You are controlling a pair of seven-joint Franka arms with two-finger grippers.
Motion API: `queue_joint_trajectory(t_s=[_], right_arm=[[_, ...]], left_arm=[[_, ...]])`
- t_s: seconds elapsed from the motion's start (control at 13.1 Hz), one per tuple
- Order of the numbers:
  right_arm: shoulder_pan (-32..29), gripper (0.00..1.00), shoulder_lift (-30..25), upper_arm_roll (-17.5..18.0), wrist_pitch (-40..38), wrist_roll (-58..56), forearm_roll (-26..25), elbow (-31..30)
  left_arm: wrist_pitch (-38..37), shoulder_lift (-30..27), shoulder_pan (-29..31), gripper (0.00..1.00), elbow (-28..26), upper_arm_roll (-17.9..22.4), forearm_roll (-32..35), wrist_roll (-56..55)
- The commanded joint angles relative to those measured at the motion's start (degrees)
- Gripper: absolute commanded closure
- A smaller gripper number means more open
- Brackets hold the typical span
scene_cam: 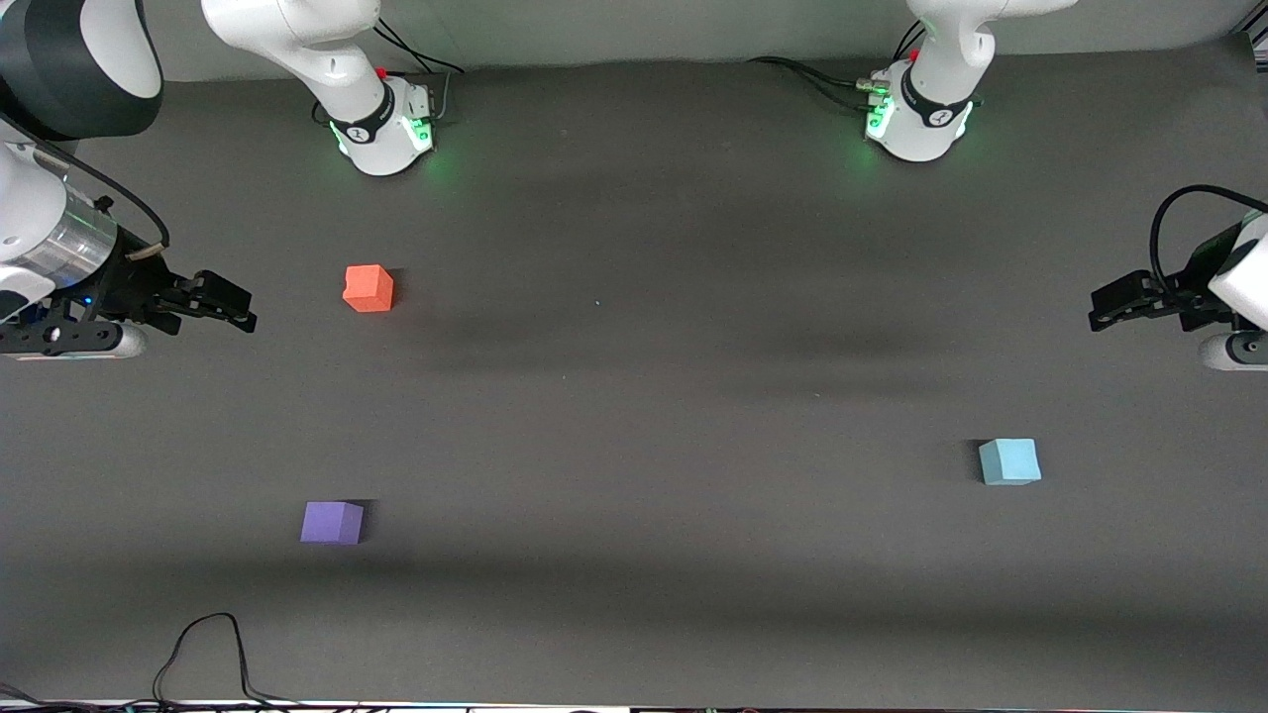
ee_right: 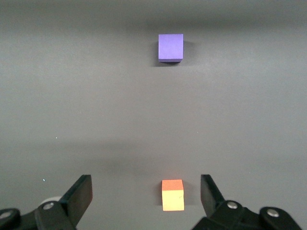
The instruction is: Place blue block between orange and purple blocks
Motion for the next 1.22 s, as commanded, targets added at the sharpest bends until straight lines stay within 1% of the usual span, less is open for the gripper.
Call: queue_joint_trajectory(t_s=[0.0, 0.53, 0.91, 1.14], right_arm=[[-0.68, 0.00, 0.35, 0.18, 0.02, -1.34, -0.19, 0.59], [-0.68, 0.00, 0.27, 0.18, 0.02, -1.43, -0.10, 0.50], [-0.76, 0.00, 0.35, 0.18, 0.02, -1.43, -0.10, 0.50], [-0.76, 0.00, 0.35, 0.09, 0.02, -1.43, -0.10, 0.42]], left_arm=[[-1.28, -0.46, -0.60, 0.00, -0.31, 0.38, -0.03, -0.70], [-1.11, -0.28, 1.59, 0.00, -0.92, 0.91, 0.23, 2.81], [2.13, 0.77, 2.30, 0.00, -2.33, 1.00, 0.41, 2.90], [5.47, 3.66, 2.39, 0.00, -2.50, 1.00, 0.58, 3.34]])
